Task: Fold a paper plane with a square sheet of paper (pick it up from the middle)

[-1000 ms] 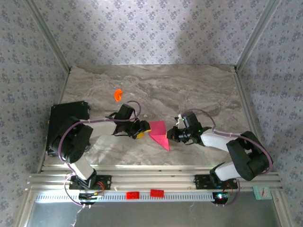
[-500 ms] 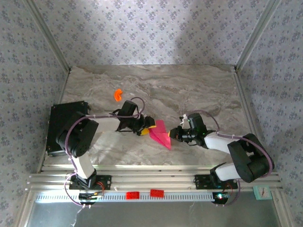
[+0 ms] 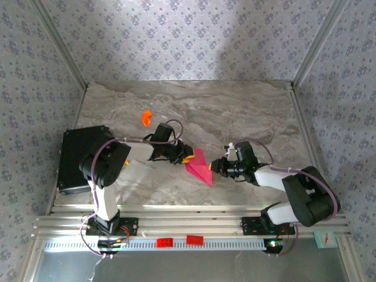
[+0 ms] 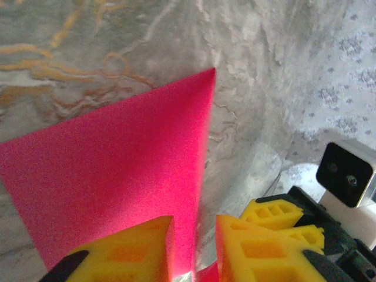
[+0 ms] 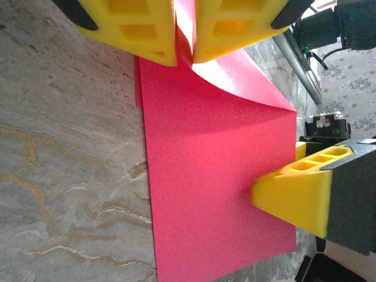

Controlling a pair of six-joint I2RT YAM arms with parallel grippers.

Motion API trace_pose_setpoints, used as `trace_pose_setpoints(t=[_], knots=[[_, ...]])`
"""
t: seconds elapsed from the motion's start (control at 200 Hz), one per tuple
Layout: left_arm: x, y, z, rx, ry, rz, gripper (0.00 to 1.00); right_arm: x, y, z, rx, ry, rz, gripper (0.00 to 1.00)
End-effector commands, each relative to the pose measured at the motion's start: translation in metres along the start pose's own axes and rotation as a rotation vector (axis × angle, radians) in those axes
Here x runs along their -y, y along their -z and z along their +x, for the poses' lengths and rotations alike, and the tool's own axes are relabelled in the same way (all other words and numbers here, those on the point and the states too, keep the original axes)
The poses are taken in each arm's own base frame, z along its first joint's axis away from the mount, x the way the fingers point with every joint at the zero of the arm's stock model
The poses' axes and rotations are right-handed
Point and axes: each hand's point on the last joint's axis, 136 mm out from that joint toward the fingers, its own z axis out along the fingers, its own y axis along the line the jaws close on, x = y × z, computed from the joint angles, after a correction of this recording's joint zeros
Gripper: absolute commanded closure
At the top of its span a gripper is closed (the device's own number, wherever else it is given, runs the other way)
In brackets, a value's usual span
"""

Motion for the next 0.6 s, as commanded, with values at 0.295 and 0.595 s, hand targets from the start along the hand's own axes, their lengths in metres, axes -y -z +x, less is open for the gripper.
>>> trace_pose_setpoints(t=[0.295,0.595], knots=[[0.005,0.01,-0.009,0.105,-0.007,-0.014,0.94,0.009,0.04,-0.012,0.187,0.35,0.39,0.56],[0.015,0.012,-0.01,0.102,-0.025,-0.005,0.9,-0.015,0.021,0.009,0.31,0.832,0.507,0.56]])
